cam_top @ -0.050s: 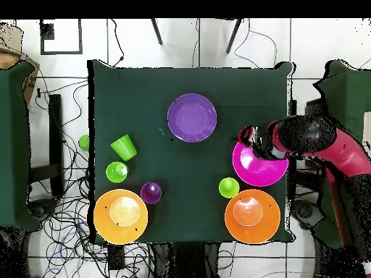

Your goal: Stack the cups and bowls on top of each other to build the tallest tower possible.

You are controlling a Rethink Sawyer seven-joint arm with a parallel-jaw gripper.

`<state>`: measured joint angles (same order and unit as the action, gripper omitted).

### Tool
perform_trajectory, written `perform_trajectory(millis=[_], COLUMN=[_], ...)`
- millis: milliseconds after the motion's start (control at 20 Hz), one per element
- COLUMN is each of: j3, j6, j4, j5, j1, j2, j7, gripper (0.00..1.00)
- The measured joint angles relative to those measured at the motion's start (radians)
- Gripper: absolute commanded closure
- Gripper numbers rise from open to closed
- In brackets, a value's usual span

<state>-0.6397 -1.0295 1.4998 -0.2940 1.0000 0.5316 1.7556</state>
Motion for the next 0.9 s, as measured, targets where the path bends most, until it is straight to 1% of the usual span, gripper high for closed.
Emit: perform_trajectory(millis=[250,350,400,700,850,900], j3=[0.000,0.000,0.000,-0.001,-0.004,-0.006], j6=[0.076,0.088,0.111,0.124,0.124,0.124], j4=[0.086,0.106,0.149,0.212,0.243,0.264], j5=[0.000,0.000,0.000,0.001,0.006,0.007], j1=[0.000,0.000,0.000,0.001,0.013,0.028], j2=[0.005,0.006,0.011,0.022,0.035,0.054], j7=[0.000,0.000,0.000,0.000,0.000,0.000], gripper=[0.00,0.00,0.00,0.00,0.00,0.00])
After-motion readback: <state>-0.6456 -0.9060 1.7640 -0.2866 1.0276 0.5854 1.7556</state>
